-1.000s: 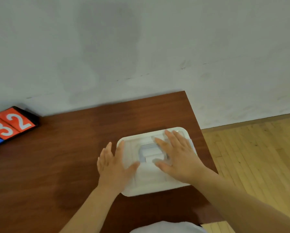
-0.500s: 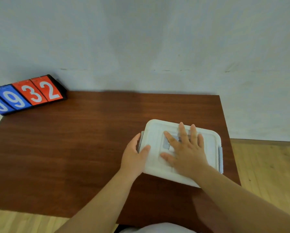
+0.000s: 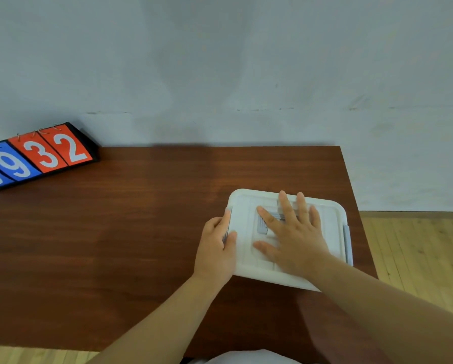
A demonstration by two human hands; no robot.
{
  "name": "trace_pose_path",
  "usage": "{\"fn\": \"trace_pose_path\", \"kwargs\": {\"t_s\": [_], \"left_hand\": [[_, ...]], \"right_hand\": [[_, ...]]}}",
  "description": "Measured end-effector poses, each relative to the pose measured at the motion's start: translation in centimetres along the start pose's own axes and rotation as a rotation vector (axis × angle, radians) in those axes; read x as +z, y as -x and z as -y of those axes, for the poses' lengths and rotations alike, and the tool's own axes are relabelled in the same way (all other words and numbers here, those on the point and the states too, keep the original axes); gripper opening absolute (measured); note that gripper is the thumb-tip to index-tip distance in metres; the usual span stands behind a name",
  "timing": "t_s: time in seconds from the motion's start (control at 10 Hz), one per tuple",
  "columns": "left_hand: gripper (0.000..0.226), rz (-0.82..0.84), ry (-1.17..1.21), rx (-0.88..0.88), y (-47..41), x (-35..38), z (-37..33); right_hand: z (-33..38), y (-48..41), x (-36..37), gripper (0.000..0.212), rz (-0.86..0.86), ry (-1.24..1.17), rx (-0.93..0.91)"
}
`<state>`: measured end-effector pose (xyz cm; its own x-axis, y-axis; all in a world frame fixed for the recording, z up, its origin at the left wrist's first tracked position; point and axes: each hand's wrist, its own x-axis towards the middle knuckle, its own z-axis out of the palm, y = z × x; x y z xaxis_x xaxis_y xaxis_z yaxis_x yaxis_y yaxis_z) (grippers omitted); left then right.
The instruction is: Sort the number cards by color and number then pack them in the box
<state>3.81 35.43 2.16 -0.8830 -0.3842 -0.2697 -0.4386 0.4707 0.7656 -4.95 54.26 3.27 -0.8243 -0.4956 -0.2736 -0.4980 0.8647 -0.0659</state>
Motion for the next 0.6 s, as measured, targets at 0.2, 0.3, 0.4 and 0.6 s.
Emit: {"fn": "trace_pose_path", "kwargs": {"t_s": [0.2, 0.3, 0.4, 0.6], "left_hand": [[0.058, -0.043, -0.122, 0.065, 0.1, 0.2, -0.3], [0.058, -0.066, -0.204, 0.092, 0.3, 0.2, -0.9], [0.057, -0.068, -0.282, 0.128, 0.3, 0.3, -1.4], [0.059, 0.032, -0.543, 0.114, -1.0, -1.1, -3.9]], "right_hand": [[-0.3, -0.3, -0.3, 0.083, 0.008, 0.016, -0.026], [-0.9, -0.7, -0.6, 0.084, 0.024, 0.03, -0.056], [-1.5, -1.2, -0.9, 0.084, 0.038, 0.017, -0.087], [-2.5, -1.1, -4.0, 0.085, 0.116, -0.16, -0.129]]}}
